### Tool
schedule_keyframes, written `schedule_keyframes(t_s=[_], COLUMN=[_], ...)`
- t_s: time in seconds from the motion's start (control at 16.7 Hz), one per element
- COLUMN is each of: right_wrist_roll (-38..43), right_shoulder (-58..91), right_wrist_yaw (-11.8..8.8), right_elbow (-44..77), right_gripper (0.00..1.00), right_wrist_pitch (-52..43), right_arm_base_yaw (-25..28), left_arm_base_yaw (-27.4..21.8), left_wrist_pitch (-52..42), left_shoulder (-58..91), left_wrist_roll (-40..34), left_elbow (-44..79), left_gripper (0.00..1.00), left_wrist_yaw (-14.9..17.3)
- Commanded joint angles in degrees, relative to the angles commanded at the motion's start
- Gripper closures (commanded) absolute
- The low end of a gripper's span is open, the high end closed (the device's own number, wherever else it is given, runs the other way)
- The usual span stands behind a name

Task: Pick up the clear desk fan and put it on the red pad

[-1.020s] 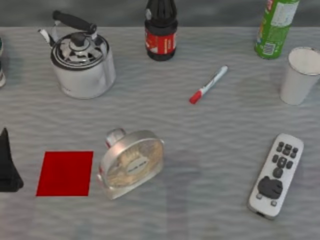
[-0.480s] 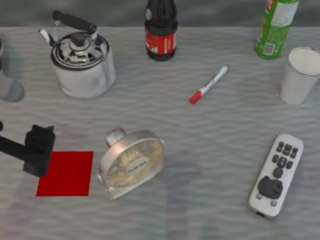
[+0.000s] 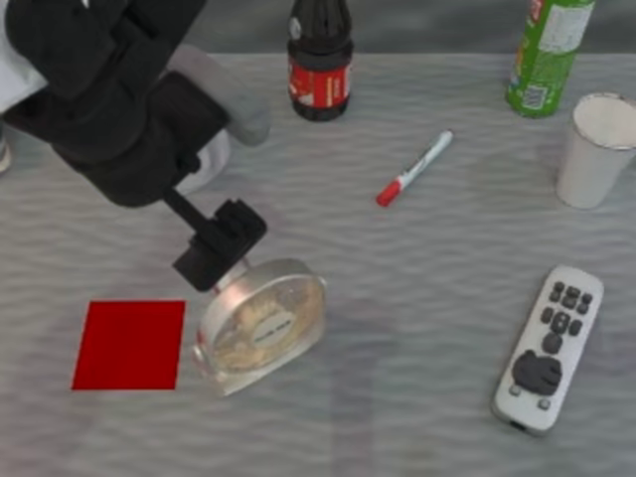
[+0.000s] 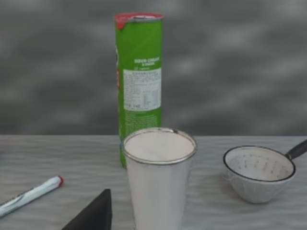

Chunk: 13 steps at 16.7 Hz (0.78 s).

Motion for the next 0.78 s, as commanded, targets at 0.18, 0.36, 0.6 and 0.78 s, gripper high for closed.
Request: schedule_keyframes(t_s=[0.18, 0.36, 0.6, 0.78], right_wrist_roll=[0.00, 0.00, 0.00, 0.00], right_shoulder=[0.00, 0.00, 0.00, 0.00], right_wrist_yaw=[0.00, 0.00, 0.00, 0.00], right_elbow=[0.00, 0.00, 0.00, 0.00], right_gripper=[0.00, 0.00, 0.00, 0.00], right_wrist_pitch=[0.00, 0.00, 0.00, 0.00], right_arm_base_yaw=[0.00, 0.00, 0.00, 0.00], left_arm_base_yaw=[-3.64, -5.82, -6.33, -6.10], left_wrist_pitch=[-8.14, -13.29, -14.60, -14.26], left_shoulder=[11.94, 19.03, 20.71, 20.60], left_wrist_roll=[1.80, 2.87, 3.12, 3.11], left_elbow=[10.56, 16.44, 17.74, 17.37], left_gripper=[0.00, 0.00, 0.00, 0.00], left_wrist_yaw=[-0.09, -0.13, -0.14, -0.14])
